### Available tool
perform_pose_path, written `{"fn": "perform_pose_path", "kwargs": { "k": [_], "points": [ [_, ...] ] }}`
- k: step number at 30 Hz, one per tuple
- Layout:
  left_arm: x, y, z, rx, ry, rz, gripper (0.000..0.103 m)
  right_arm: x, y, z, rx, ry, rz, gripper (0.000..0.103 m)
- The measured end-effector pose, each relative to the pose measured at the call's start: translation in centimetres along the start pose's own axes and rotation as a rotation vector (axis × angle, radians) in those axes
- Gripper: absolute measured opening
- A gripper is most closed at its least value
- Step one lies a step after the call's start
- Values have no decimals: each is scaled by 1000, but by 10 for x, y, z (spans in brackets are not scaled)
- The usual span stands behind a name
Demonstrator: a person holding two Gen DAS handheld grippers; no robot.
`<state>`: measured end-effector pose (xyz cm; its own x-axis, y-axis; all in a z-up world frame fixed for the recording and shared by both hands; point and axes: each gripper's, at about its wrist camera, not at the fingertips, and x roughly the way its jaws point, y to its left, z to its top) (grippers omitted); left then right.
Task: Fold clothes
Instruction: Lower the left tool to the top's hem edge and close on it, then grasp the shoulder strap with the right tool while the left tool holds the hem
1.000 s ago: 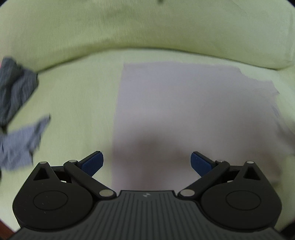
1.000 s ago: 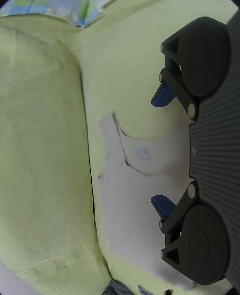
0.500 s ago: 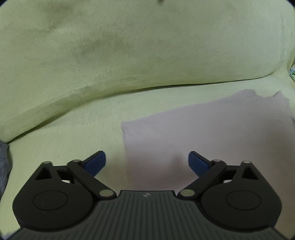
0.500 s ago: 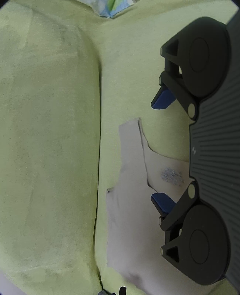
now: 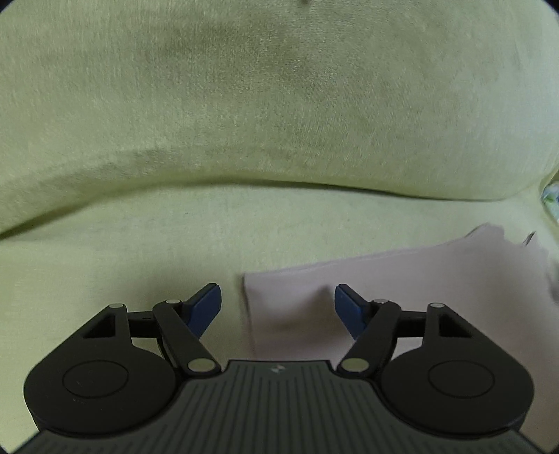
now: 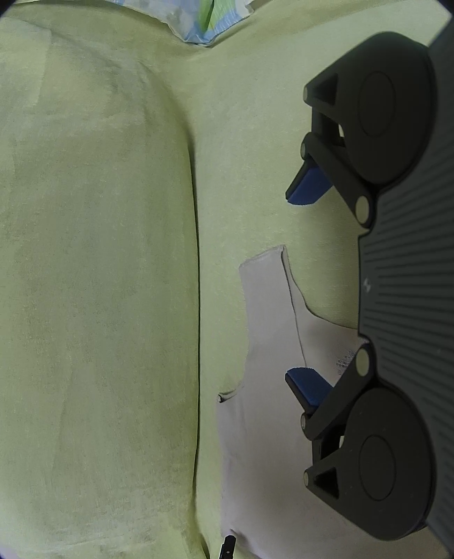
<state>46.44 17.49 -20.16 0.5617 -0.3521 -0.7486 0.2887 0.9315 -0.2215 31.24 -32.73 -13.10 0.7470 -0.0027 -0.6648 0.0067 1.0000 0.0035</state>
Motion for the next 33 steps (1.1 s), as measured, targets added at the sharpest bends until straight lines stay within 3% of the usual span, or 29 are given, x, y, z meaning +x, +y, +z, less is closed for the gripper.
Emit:
{"fn": "perform_pose_path", "kwargs": {
  "k": [5, 12, 17, 21, 25, 31, 33],
  "points": [
    [11, 8, -1, -14, 3, -16, 72, 3, 2, -2, -2, -5, -1, 99],
    [15, 31, -8, -76, -79, -127, 74, 6, -1, -3, -17, -4, -13, 99],
    [16, 27, -9, -27, -101, -136, 72, 11, 1, -6, -13, -1, -16, 99],
    [11, 36, -5, -32, -96, -180, 17, 15, 1, -5, -15, -3, -26, 99],
    [8, 29, -5, 18, -85, -194, 6, 16, -2, -1, -7, -22, -20, 99],
    [-2, 11, -7, 85, -99, -175, 6, 20, -8, 17, -48, -57, 34, 99],
    [-6, 6, -9, 103, -100, -170, 6, 26, -17, 25, -62, -53, 45, 93]
  ]
}}
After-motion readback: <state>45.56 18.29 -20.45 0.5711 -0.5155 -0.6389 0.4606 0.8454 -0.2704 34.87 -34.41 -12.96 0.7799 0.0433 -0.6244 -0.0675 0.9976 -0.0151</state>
